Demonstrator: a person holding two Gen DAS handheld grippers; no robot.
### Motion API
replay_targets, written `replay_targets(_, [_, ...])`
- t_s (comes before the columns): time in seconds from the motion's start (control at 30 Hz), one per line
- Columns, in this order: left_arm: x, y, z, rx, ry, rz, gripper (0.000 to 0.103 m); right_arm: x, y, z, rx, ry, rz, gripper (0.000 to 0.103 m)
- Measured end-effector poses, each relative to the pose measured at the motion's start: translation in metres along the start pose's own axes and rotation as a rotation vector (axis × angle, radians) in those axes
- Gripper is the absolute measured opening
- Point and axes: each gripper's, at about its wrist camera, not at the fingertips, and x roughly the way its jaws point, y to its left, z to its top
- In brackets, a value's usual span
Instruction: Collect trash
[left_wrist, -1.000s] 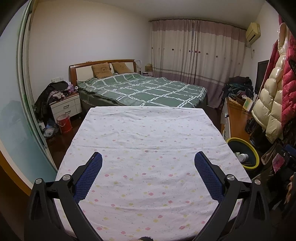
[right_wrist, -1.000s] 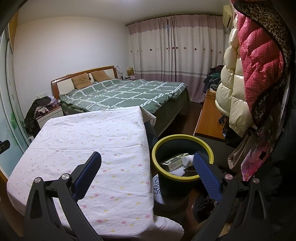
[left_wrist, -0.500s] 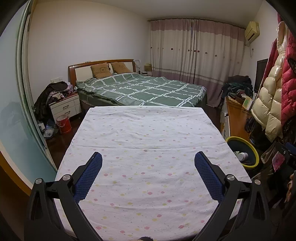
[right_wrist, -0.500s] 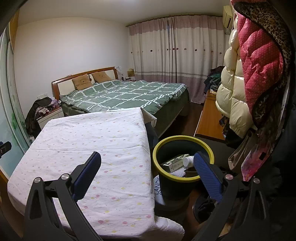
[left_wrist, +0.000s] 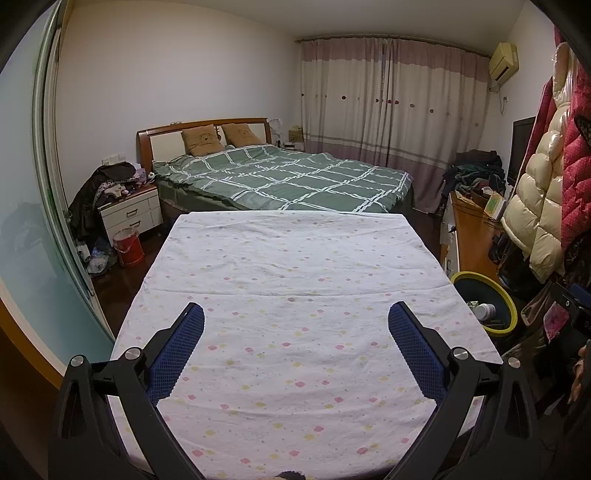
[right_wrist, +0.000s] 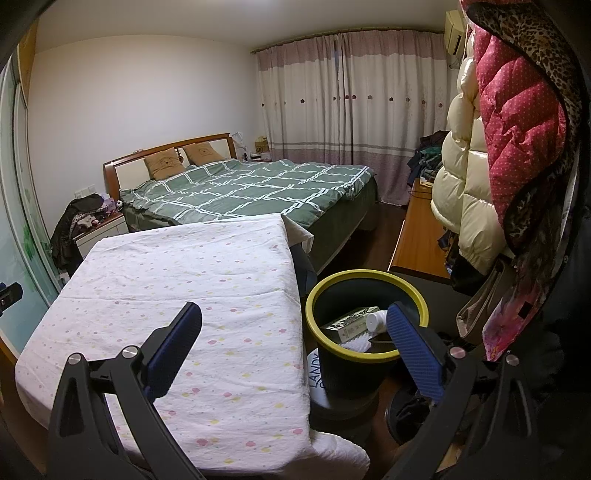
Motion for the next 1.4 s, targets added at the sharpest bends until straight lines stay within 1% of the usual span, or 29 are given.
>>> replay_targets(0.87, [0.0012,-0.0049,-0.0019,-0.001,0.011,-0.006,0.098,0.0007,0.0015,-0.0005,0.001,0.0,0.003,0.095])
replay_targets(1.4, [0.0028,-0.0091,-0.0039,0.001,0.01,0.007,0.098,0.0017,0.0036,-0.0034,-0.002,0.003,0.005,0.096])
